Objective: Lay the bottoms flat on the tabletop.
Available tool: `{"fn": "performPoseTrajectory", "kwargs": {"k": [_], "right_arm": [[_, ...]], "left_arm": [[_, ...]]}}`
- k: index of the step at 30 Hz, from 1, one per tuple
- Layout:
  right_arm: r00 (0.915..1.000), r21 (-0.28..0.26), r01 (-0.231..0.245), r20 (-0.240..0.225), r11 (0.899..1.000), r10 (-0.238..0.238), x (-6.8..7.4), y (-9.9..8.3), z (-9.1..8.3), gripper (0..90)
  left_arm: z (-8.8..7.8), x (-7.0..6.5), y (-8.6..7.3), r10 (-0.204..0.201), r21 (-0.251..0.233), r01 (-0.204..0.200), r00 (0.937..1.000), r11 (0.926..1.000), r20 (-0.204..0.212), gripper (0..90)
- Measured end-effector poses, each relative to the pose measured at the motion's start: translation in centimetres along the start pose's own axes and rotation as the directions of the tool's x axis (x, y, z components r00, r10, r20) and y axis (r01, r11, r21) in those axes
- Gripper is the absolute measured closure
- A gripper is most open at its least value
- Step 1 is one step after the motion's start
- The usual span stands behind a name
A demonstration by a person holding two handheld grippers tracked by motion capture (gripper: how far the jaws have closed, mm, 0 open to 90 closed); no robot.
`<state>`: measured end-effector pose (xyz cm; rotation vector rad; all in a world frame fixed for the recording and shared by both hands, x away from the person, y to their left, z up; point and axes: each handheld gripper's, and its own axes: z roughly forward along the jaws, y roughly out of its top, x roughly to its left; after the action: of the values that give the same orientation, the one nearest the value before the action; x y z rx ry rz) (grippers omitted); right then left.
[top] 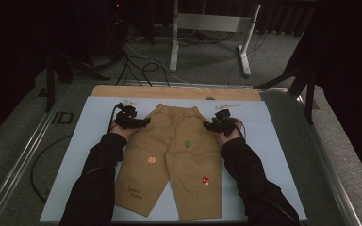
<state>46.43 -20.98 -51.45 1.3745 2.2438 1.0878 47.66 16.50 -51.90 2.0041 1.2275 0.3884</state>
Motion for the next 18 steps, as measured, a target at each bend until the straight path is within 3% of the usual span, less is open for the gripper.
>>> {"fn": "performPoseTrajectory", "kwargs": {"k": [3, 4, 7, 8, 10, 12, 13, 18], "right_arm": [[0.9997, 0.02, 0.019, 0.016, 1.0, -0.019, 0.1, -0.1, 0.4, 52.7], [0.9997, 0.026, 0.018, 0.015, 1.0, -0.019, 0.0, -0.1, 0.4, 58.7], [0.9999, 0.04, 0.006, 0.013, 0.999, -0.006, -0.1, -0.1, 0.6, 63.2], [0.9999, 0.044, 0.004, 0.015, 0.999, -0.004, -0.1, 0.0, 0.6, 64.6], [1.0, 0.057, 0.003, 0.007, 0.998, -0.003, -0.2, 0.0, 0.6, 77.2], [0.9997, 0.064, 0.015, 0.018, 0.998, -0.016, -0.2, 0.1, 0.5, 87.5], [0.9997, 0.06, 0.016, 0.016, 0.998, -0.017, -0.2, 0.2, 0.4, 88.3], [0.999, 0.038, 0.014, 0.042, 0.999, -0.015, -0.1, 0.8, -0.2, 89.4]], "left_arm": [[1.0, -0.2, 0.1, 0.019, 0.061, -0.017, 0.9996, 0.998, -0.02, 37.7], [1.0, -0.2, 0.2, 0.026, 0.057, -0.025, 0.9995, 0.998, -0.017, 39.6], [1.1, 0.0, 0.5, 0.007, 0.061, -0.007, 1.0, 0.9981, 0.002, 53.6], [1.2, -0.2, 0.5, 0.018, 0.063, -0.019, 0.9998, 0.9979, 0.003, 59.6], [1.2, -0.6, 0.5, 0.048, 0.071, -0.048, 0.9988, 0.9963, 0.004, 67.2], [1.2, -0.6, 0.7, 0.039, 0.081, -0.041, 0.9991, 0.9959, 0.017, 77.3], [1.1, -0.8, 0.8, 0.06, 0.083, -0.061, 0.9981, 0.9947, 0.011, 82.1], [0.5, -1.2, 0.9, 0.06, 0.053, -0.061, 0.9981, 0.9967, 0.013, 87.8]]}}
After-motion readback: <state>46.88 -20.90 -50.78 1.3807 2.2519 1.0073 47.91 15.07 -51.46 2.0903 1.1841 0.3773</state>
